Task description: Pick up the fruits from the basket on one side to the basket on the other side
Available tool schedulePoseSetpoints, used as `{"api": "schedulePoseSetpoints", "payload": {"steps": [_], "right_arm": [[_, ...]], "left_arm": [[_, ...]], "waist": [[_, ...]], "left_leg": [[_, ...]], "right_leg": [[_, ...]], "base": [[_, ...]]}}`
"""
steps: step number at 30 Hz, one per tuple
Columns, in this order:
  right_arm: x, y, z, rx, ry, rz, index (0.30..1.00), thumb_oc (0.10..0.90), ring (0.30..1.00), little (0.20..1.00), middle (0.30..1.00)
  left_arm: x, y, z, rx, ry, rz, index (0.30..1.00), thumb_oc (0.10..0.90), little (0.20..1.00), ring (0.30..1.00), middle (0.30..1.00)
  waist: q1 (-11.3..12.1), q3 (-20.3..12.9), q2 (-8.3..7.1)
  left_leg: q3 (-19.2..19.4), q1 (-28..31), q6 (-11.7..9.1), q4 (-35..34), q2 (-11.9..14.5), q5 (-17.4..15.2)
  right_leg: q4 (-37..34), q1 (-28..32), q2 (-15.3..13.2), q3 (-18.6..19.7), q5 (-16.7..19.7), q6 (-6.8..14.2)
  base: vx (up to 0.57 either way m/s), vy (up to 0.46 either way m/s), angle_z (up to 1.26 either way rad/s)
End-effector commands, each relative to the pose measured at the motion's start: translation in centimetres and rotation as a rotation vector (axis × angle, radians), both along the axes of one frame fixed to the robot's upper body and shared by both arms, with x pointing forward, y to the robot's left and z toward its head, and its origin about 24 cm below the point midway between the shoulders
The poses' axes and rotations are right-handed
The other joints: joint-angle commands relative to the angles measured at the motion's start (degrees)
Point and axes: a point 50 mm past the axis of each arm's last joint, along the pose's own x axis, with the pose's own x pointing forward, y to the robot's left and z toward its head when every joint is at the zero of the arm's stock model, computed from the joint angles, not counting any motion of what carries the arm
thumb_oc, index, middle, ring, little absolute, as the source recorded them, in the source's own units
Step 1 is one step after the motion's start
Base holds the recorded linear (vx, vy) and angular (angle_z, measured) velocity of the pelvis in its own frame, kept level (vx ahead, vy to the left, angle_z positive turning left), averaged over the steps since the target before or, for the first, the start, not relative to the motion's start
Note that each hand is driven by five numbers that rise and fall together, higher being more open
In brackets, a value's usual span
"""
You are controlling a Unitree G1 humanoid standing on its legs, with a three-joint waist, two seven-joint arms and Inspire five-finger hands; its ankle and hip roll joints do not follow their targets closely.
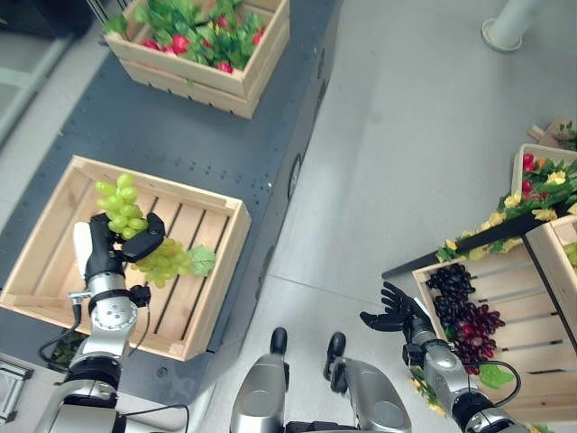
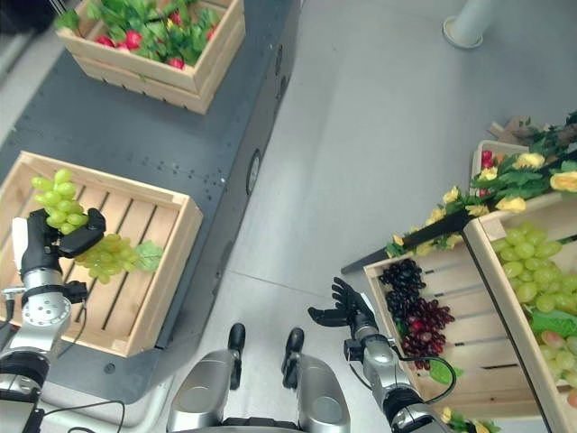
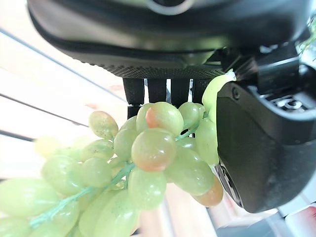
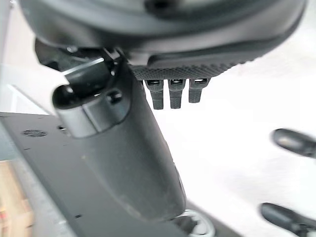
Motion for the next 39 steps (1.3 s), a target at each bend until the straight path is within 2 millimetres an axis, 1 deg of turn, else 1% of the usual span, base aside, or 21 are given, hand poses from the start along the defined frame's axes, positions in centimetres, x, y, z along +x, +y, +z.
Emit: {"api": "schedulePoseSetpoints", "payload": {"steps": [1, 2, 7, 8, 11, 13, 14, 16, 18, 20, 21, 23, 26, 27, 28, 29, 31, 33, 35, 37, 39], "right_arm": [[-1.3, -1.9, -0.3, 0.012, -0.009, -0.062, 0.9, 0.8, 0.9, 0.9, 0.9], [-1.9, -2.0, -0.7, 0.036, 0.012, -0.102, 0.9, 0.8, 0.9, 0.9, 0.9], [-1.7, -1.9, -0.5, 0.098, -0.01, -0.147, 0.9, 0.8, 0.9, 0.9, 0.9], [-1.3, -1.6, -0.1, 0.108, -0.038, -0.146, 0.9, 0.8, 0.9, 0.9, 0.9], [-0.3, -0.6, 1.1, 0.154, -0.1, -0.126, 0.9, 0.8, 0.9, 0.9, 0.9], [0.2, 0.2, 2.1, 0.171, -0.14, -0.089, 0.9, 0.8, 0.9, 0.9, 0.9], [0.2, 0.3, 2.2, 0.169, -0.146, -0.082, 0.9, 0.8, 0.9, 0.9, 0.9], [0.6, 1.1, 4.2, 0.113, -0.24, -0.037, 0.9, 0.8, 0.9, 0.9, 0.9], [0.9, 1.2, 5.3, 0.117, -0.284, -0.018, 0.9, 0.8, 0.9, 0.9, 0.9], [1.4, 1.4, 6.5, 0.133, -0.337, 0.01, 0.9, 0.8, 0.9, 0.9, 0.9], [1.9, 1.8, 7.3, 0.134, -0.377, 0.031, 0.9, 0.8, 0.9, 0.9, 0.9], [2.6, 2.5, 9.1, 0.141, -0.45, 0.07, 0.9, 0.8, 0.9, 0.9, 0.9], [4.1, 3.1, 11.8, 0.154, -0.546, 0.127, 0.9, 0.8, 0.9, 0.9, 0.9], [4.5, 3.3, 12.8, 0.149, -0.577, 0.143, 0.9, 0.8, 0.9, 0.9, 0.9], [4.7, 3.3, 13.1, 0.142, -0.591, 0.148, 0.9, 0.8, 0.9, 0.9, 0.9], [5.5, 3.5, 14.6, 0.117, -0.629, 0.17, 0.9, 0.8, 0.9, 0.9, 0.9], [6.3, 3.5, 16.3, 0.108, -0.66, 0.209, 0.9, 0.8, 0.9, 0.9, 0.9], [6.8, 3.7, 18.0, 0.123, -0.675, 0.256, 0.9, 0.8, 0.9, 0.9, 0.9], [7.3, 3.8, 19.0, 0.154, -0.686, 0.279, 0.9, 0.8, 0.9, 0.9, 0.9], [7.8, 4.2, 19.9, 0.177, -0.698, 0.299, 0.9, 0.8, 0.9, 0.9, 0.9], [8.9, 5.2, 21.6, 0.19, -0.71, 0.324, 0.9, 0.8, 0.9, 0.9, 0.9]], "left_arm": [[-0.3, 1.0, 4.0, -0.079, -0.323, 0.019, 0.3, 0.4, 0.3, 0.3, 0.3], [-0.6, 0.6, 3.5, -0.121, -0.342, 0.01, 0.3, 0.4, 0.3, 0.3, 0.3], [-0.7, -0.5, 3.8, -0.115, -0.375, -0.056, 0.3, 0.4, 0.3, 0.3, 0.3], [-0.5, -0.9, 4.7, -0.101, -0.401, -0.1, 0.3, 0.4, 0.3, 0.3, 0.3], [-0.1, -2.3, 6.8, -0.003, -0.444, -0.206, 0.3, 0.4, 0.3, 0.3, 0.3], [-0.1, -3.3, 7.7, 0.037, -0.458, -0.26, 0.3, 0.4, 0.3, 0.3, 0.3], [-0.2, -3.4, 7.8, 0.046, -0.459, -0.266, 0.3, 0.4, 0.3, 0.3, 0.3], [-0.6, -4.8, 9.7, 0.181, -0.48, -0.353, 0.3, 0.4, 0.3, 0.3, 0.3], [-0.7, -5.4, 10.8, 0.196, -0.502, -0.398, 0.3, 0.4, 0.3, 0.3, 0.3], [-0.6, -5.8, 11.4, 0.141, -0.521, -0.455, 0.3, 0.4, 0.3, 0.3, 0.3], [-0.2, -6.4, 11.5, 0.045, -0.514, -0.521, 0.3, 0.4, 0.3, 0.3, 0.3], [0.0, -8.0, 11.5, -0.106, -0.533, -0.643, 0.3, 0.4, 0.3, 0.3, 0.3], [0.6, -10.3, 12.3, -0.176, -0.565, -0.768, 0.3, 0.4, 0.3, 0.3, 0.3], [0.7, -10.8, 12.6, -0.177, -0.574, -0.795, 0.3, 0.4, 0.3, 0.3, 0.3], [0.7, -11.0, 12.7, -0.173, -0.578, -0.807, 0.3, 0.4, 0.3, 0.3, 0.3], [1.1, -11.6, 13.5, -0.135, -0.588, -0.836, 0.3, 0.4, 0.3, 0.3, 0.3], [1.6, -11.7, 14.5, -0.094, -0.59, -0.857, 0.3, 0.4, 0.3, 0.3, 0.3], [2.1, -11.6, 15.4, -0.112, -0.593, -0.879, 0.3, 0.4, 0.3, 0.3, 0.3], [2.5, -11.8, 15.8, -0.141, -0.599, -0.897, 0.3, 0.4, 0.3, 0.3, 0.3], [2.9, -12.6, 16.0, -0.172, -0.606, -0.934, 0.3, 0.4, 0.3, 0.3, 0.3], [3.6, -14.0, 16.8, -0.165, -0.618, -0.969, 0.3, 0.4, 0.3, 0.3, 0.3]], "waist": [[-0.1, -11.9, 2.57], [0.0, -14.0, 2.96], [0.0, -16.6, 3.65], [-0.1, -17.3, 3.83], [-0.4, -18.4, 3.94], [-1.0, -18.7, 4.0], [-1.1, -18.8, 4.01], [-2.0, -19.3, 3.91], [-2.4, -19.7, 3.89], [-2.7, -20.1, 3.95], [-2.8, -20.4, 3.93], [-3.1, -20.6, 3.97], [-3.3, -20.9, 3.87], [-3.4, -21.0, 3.76], [-3.4, -21.1, 3.72], [-3.6, -21.4, 3.55], [-3.9, -21.8, 3.34], [-4.4, -22.4, 3.02], [-4.7, -22.5, 2.82], [-4.8, -22.6, 2.57], [-4.9, -22.5, 2.4]], "left_leg": [[-3.7, 0.6, 1.5, -4.3, -4.8, 0.0], [-3.9, 2.1, 1.3, -6.5, -4.6, 0.8], [-4.5, 4.4, 1.0, -10.6, -4.6, 2.4], [-4.9, 4.3, 0.9, -11.0, -4.9, 2.5], [-5.5, 4.2, 1.0, -11.0, -5.2, 2.3], [-5.1, 4.4, 1.1, -11.0, -5.0, 2.2], [-5.0, 4.4, 1.1, -11.0, -5.0, 2.1], [-3.9, 4.7, 0.9, -11.0, -4.5, 1.9], [-3.6, 4.7, 0.8, -11.0, -4.3, 1.8], [-3.3, 4.8, 0.6, -11.0, -4.0, 1.8], [-3.1, 4.8, 0.5, -11.0, -3.8, 1.8], [-2.7, 4.8, 0.4, -11.0, -3.4, 1.7], [-2.5, 5.0, 0.2, -11.0, -2.9, 1.7], [-2.4, 5.0, 0.1, -11.0, -2.8, 1.7], [-2.3, 5.0, 0.0, -11.0, -2.7, 1.7], [-2.1, 5.1, -0.1, -11.0, -2.5, 1.8], [-1.9, 5.3, -0.3, -11.0, -2.2, 1.8], [-1.2, 5.5, -0.5, -11.0, -1.9, 1.7], [-0.9, 5.6, -0.5, -11.0, -1.7, 1.7], [-0.6, 5.7, -0.6, -11.0, -1.6, 1.7], [-0.7, 5.9, -0.7, -11.0, -1.6, 1.7]], "right_leg": [[-2.1, 1.7, -0.9, 0.5, 1.4, -0.4], [-4.0, 2.9, -0.9, 0.5, 2.5, -0.1], [-8.1, 5.1, -0.6, 0.9, 4.6, 0.2], [-9.8, 5.6, -0.4, 1.0, 5.6, 0.3], [-11.4, 5.9, 0.0, 1.6, 6.3, 0.3], [-11.0, 5.9, 0.1, 1.9, 6.1, 0.3], [-10.9, 5.9, 0.1, 1.9, 6.0, 0.3], [-11.5, 6.4, 0.4, 1.9, 6.0, 0.1], [-11.5, 6.4, 0.5, 1.8, 5.8, 0.1], [-11.5, 6.5, 0.6, 1.9, 5.7, 0.1], [-11.5, 6.5, 0.7, 1.9, 5.6, 0.0], [-11.5, 6.6, 0.8, 2.0, 5.4, -0.1], [-11.5, 6.8, 1.0, 2.0, 5.2, -0.4], [-11.5, 6.9, 1.0, 2.1, 5.2, -0.4], [-11.5, 6.9, 1.1, 2.1, 5.1, -0.4], [-11.5, 7.1, 1.2, 2.1, 5.1, -0.5], [-11.5, 7.2, 1.4, 2.3, 4.9, -0.6], [-11.5, 7.3, 1.6, 2.7, 4.7, -0.8], [-11.5, 7.3, 1.8, 3.2, 4.7, -0.9], [-11.5, 7.4, 1.9, 3.4, 4.6, -1.1], [-11.5, 7.6, 2.1, 3.7, 4.5, -1.4]], "base": [[0.14, -0.117, 0.01], [0.11, -0.067, 0.02], [0.06, -0.081, 0.02], [0.02, -0.093, 0.02], [0.02, -0.07, 0.12], [0.04, -0.025, 0.07], [0.06, -0.03, 0.0], [0.07, -0.042, 0.0], [0.05, -0.031, -0.01], [0.06, -0.029, -0.04], [0.05, -0.032, -0.05], [0.03, -0.036, -0.05], [0.01, -0.049, -0.13], [-0.01, -0.055, -0.15], [-0.01, -0.071, -0.08], [0.0, -0.069, -0.02], [0.01, -0.088, -0.04], [0.01, -0.098, -0.03], [0.0, -0.083, -0.04], [-0.02, -0.087, -0.1], [-0.04, -0.086, -0.1]]}}
